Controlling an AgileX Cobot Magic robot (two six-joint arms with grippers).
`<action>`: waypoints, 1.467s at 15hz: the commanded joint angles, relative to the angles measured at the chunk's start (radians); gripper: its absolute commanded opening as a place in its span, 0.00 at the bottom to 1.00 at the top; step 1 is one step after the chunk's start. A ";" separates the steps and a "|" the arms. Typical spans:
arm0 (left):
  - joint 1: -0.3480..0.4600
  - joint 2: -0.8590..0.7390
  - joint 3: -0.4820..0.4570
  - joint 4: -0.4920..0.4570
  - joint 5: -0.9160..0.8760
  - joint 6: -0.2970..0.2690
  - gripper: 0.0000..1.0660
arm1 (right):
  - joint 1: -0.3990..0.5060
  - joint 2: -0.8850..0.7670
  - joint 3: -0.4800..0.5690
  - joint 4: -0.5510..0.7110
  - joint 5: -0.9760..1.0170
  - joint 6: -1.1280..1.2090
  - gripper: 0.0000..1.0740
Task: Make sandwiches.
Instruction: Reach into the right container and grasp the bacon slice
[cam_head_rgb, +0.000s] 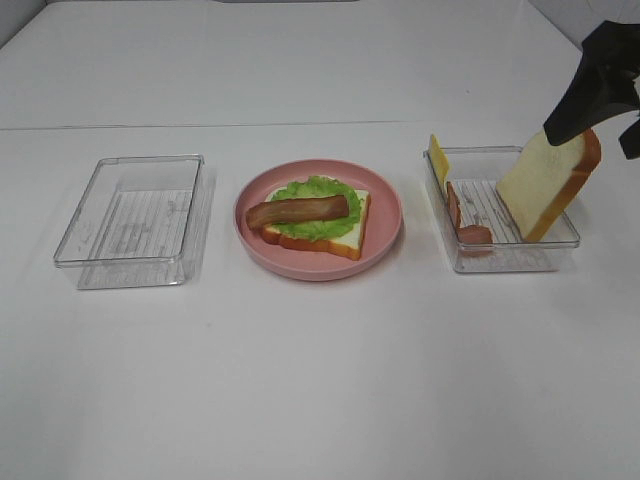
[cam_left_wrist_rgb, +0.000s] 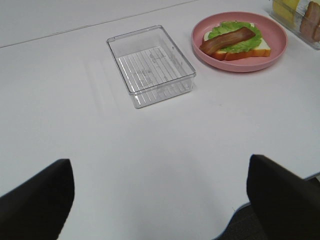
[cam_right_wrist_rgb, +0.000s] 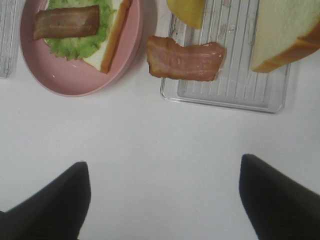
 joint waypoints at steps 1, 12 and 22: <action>0.004 -0.021 0.001 -0.006 -0.009 0.002 0.83 | -0.005 0.052 -0.049 0.008 0.013 0.015 0.71; 0.004 -0.021 0.001 -0.006 -0.009 0.001 0.83 | 0.190 0.342 -0.311 -0.101 0.067 0.156 0.71; 0.004 -0.021 0.001 -0.006 -0.009 0.001 0.83 | 0.253 0.634 -0.501 -0.190 0.153 0.278 0.64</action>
